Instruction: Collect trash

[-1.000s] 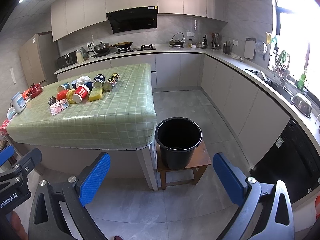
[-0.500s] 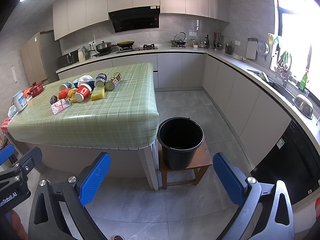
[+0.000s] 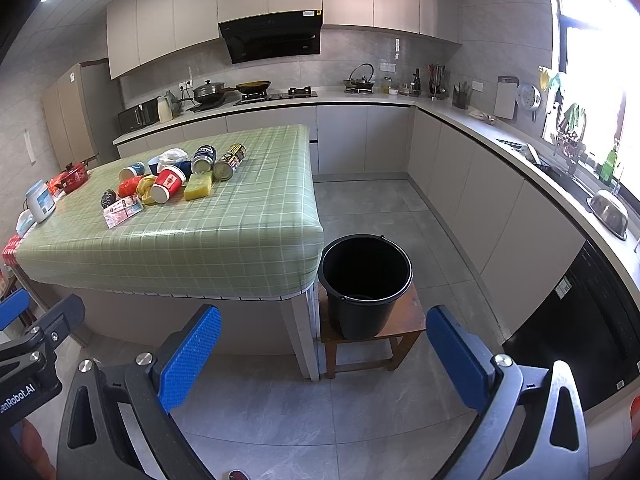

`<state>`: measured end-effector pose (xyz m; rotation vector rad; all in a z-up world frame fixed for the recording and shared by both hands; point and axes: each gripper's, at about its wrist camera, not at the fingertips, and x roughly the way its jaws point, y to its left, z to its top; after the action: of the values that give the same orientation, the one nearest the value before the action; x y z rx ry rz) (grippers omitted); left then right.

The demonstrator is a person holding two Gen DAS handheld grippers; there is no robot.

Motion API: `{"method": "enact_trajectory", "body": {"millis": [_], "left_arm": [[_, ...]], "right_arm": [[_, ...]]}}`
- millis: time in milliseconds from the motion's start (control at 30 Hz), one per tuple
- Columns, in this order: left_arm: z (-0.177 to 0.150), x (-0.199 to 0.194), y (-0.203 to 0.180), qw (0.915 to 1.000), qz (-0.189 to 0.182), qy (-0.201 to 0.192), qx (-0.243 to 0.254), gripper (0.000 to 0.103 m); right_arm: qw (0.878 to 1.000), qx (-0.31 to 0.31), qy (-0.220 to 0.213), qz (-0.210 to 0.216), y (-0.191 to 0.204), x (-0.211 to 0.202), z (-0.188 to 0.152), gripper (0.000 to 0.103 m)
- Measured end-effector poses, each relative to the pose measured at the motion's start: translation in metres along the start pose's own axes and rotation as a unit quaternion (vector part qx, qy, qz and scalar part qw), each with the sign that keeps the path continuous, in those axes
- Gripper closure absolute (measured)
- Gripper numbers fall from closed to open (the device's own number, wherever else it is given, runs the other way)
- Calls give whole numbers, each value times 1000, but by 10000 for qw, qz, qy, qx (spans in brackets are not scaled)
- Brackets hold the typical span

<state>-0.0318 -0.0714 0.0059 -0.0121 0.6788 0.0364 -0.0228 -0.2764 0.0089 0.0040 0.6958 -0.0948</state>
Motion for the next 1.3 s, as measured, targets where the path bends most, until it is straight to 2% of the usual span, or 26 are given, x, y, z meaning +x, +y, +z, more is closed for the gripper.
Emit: {"method": "enact_trajectory", "body": {"millis": [133,367,933,1300], "left_arm": [[-2,0,8,10000,37,10,-13,0],[4,11,44,9998,142,67,-143,0],[34,53,148,9994,155,179,-247,0],[52,88,193,9989,111,307,-336,0]], "right_arm": [[10000,18,19,43,7,3,2,0],[9999,40,39,144,33,11,7,0],[9998,68,74,174,139,40,24,0],[9996,37,216,198,193,71,38,0]]}}
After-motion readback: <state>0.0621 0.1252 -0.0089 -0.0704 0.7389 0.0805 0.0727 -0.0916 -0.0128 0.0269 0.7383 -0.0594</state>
